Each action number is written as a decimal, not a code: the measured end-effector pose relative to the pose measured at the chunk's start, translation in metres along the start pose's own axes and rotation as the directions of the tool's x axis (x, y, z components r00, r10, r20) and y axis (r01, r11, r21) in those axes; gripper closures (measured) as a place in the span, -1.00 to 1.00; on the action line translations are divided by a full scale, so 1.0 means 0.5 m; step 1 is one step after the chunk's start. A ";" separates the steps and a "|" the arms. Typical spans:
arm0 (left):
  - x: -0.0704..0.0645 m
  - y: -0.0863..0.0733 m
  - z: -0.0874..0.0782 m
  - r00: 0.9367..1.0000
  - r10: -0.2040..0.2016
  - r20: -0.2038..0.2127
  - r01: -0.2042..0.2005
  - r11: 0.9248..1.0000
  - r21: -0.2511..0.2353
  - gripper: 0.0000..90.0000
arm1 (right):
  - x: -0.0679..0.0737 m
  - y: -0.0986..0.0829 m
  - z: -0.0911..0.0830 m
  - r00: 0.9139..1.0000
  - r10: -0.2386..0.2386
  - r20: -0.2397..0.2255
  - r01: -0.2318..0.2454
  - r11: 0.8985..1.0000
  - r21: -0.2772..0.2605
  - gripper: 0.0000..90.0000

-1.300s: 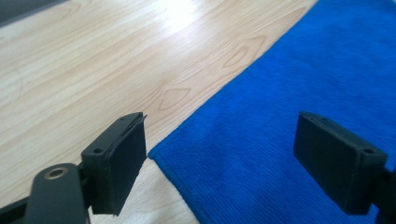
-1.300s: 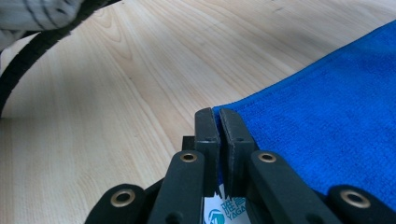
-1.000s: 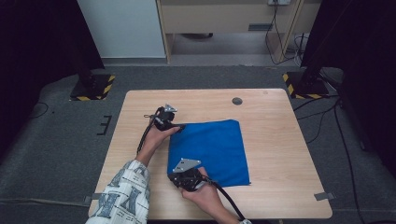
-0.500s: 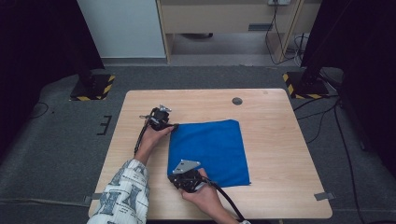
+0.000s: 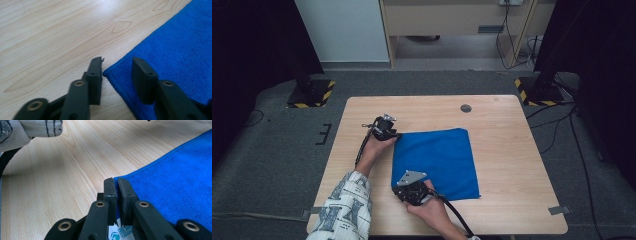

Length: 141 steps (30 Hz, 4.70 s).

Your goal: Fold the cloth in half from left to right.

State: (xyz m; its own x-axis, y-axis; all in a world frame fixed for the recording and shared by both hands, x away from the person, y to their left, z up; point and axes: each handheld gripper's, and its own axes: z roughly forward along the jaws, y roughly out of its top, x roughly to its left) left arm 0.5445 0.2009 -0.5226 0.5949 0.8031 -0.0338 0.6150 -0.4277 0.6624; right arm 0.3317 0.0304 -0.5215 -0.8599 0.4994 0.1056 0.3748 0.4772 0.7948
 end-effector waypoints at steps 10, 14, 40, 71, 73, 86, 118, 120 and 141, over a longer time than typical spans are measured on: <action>-0.014 0.003 -0.005 1.000 0.004 0.004 -0.004 1.000 -0.004 0.94 | 0.003 0.000 -0.001 1.000 -0.005 0.006 0.005 1.000 -0.001 0.91; -0.016 0.013 -0.023 1.000 -0.010 0.002 0.010 0.999 -0.044 0.95 | 0.005 0.004 -0.008 1.000 -0.006 0.015 0.006 1.000 -0.011 0.92; 0.007 0.053 -0.104 0.999 -0.028 -0.025 0.025 0.993 -0.112 0.95 | 0.040 0.063 -0.038 0.998 -0.011 0.058 0.017 0.994 -0.110 0.93; 0.066 0.018 -0.159 0.995 -0.095 -0.033 0.090 0.989 -0.120 0.94 | 0.077 0.120 0.004 0.999 -0.014 0.031 0.018 0.990 -0.139 0.93; 0.054 0.026 -0.148 0.995 -0.093 -0.027 0.089 0.989 -0.117 0.94 | 0.070 0.107 -0.008 0.999 -0.011 0.036 0.015 0.991 -0.133 0.93; -0.030 0.074 -0.081 0.998 -0.057 -0.005 0.056 0.994 -0.097 0.94 | 0.018 0.026 -0.070 0.997 0.042 0.066 -0.033 0.990 -0.137 0.93; -0.159 0.143 0.022 1.000 0.004 0.026 -0.002 0.998 -0.062 0.94 | -0.050 -0.065 -0.173 0.984 0.088 0.153 -0.075 0.993 -0.091 0.92; -0.159 0.144 0.030 1.000 -0.003 0.030 0.005 0.998 -0.062 0.93 | -0.051 -0.070 -0.175 0.984 0.089 0.155 -0.075 0.993 -0.091 0.92; -0.194 0.156 0.065 0.998 0.001 0.059 0.003 0.998 -0.061 0.94 | -0.072 -0.092 -0.195 0.980 0.118 0.162 -0.107 0.991 -0.079 0.92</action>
State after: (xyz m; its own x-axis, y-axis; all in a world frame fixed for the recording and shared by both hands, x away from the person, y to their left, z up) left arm 0.5515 0.0763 -0.4920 0.6246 0.7771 -0.0774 0.5841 -0.3991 0.7068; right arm 0.3115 -0.0798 -0.5035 -0.7420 0.6627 0.1007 0.4360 0.3630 0.8235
